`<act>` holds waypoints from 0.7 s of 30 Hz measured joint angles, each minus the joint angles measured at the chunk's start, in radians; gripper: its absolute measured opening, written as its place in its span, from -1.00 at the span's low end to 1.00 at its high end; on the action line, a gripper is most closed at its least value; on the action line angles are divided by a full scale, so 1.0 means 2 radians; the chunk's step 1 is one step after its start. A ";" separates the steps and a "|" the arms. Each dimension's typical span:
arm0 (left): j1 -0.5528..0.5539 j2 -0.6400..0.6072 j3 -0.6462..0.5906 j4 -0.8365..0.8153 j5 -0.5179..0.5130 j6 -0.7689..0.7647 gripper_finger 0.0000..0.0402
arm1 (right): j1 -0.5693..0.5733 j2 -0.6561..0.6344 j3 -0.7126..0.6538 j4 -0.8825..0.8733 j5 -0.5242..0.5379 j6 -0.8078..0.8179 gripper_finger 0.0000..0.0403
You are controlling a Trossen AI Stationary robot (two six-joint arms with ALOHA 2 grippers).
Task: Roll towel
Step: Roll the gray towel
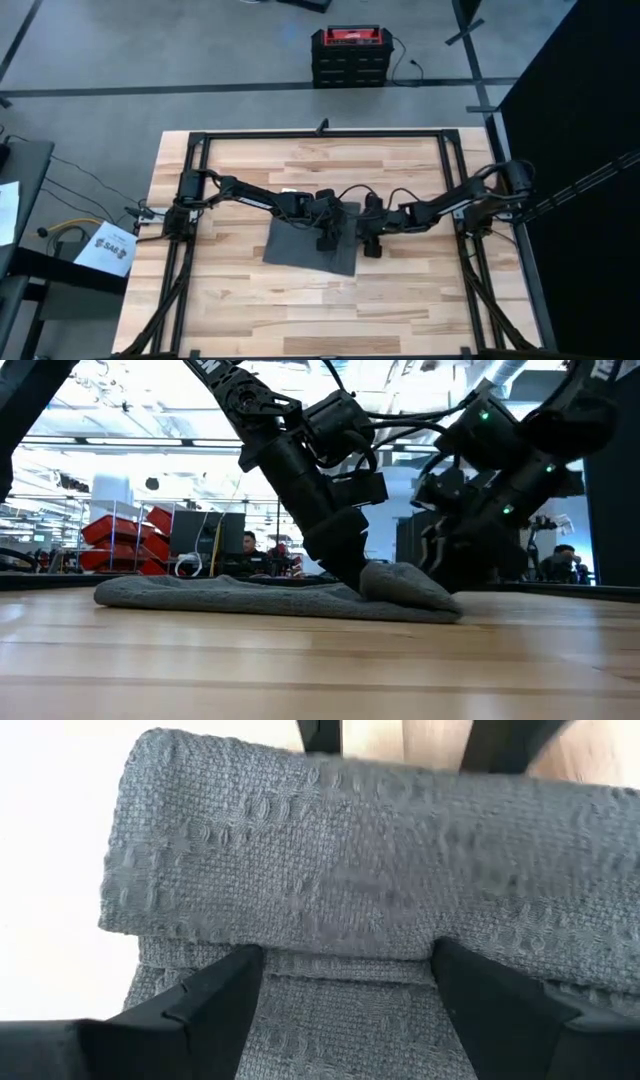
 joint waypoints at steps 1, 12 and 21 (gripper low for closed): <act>0.000 0.000 0.000 0.000 0.000 -0.002 0.40 | -0.001 0.009 0.000 0.019 0.000 -0.004 -0.04; 0.000 0.000 0.000 -0.001 0.000 -0.010 0.40 | -0.002 -0.002 -0.003 0.077 -0.001 -0.049 -0.04; -0.006 0.000 0.042 -0.061 0.000 -0.014 0.40 | 0.000 -0.012 -0.002 0.085 -0.003 -0.058 -0.04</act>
